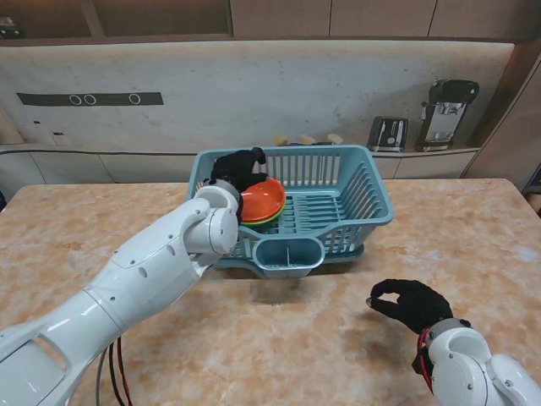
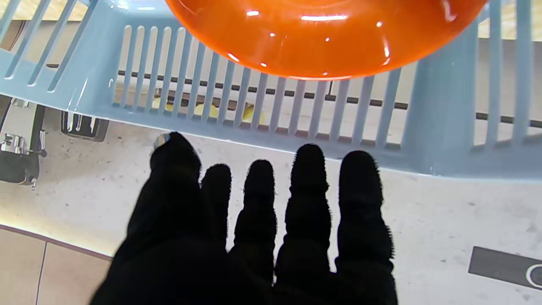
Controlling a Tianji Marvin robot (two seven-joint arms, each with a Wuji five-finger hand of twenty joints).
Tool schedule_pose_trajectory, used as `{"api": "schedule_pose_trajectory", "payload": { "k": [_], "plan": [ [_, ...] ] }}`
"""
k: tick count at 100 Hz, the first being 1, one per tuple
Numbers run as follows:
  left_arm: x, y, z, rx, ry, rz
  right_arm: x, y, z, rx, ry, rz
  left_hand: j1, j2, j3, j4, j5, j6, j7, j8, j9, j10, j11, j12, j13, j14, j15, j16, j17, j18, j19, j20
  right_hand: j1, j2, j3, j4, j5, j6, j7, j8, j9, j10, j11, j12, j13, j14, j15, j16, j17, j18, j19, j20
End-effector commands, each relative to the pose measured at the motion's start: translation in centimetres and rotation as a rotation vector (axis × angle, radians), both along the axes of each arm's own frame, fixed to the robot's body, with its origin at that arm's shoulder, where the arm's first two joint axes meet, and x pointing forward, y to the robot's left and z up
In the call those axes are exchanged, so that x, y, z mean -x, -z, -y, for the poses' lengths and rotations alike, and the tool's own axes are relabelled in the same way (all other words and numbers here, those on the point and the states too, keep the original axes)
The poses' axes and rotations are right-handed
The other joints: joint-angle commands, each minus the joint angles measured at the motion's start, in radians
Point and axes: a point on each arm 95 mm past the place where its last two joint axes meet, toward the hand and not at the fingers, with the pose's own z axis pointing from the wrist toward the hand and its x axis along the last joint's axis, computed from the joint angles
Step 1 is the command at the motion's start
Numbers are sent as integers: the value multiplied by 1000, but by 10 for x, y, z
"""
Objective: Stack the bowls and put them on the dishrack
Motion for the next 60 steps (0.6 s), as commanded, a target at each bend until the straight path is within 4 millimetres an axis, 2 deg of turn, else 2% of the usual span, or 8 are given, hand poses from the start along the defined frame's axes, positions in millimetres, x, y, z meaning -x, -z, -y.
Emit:
{"api": "schedule_pose_trajectory", "payload": {
  "k": [1,31,60],
  "plan": [
    [4,-4,3,10,16,10,3,4,-2,-8,-5,-21,0,54,-14,29,32,-13,-6,7,-29,3,-8,-16,-33,8,-12,-14,-16,16,-13,13,-36,21,-7,22,5,-21,6,9,8,-20,-10,7,17,1,-5,-5,-14,4,1,20],
    [18,-18,0,47,45,79,3,4,-2,-8,-5,-21,-2,32,-11,23,50,-70,36,60,-8,-4,-8,-11,-25,9,-16,-18,-18,16,-21,16,-36,21,-8,22,7,-21,7,10,9,-21,-9,7,17,2,-5,-5,-13,4,2,21],
    [47,-27,-10,78,61,151,3,4,-2,-7,-7,-21,18,-16,-7,25,71,-105,87,95,31,-27,21,29,13,-2,10,10,3,19,-11,22,-37,21,-7,22,7,-21,7,10,8,-20,-10,7,17,2,-5,-5,-12,4,3,21]
  ]
}}
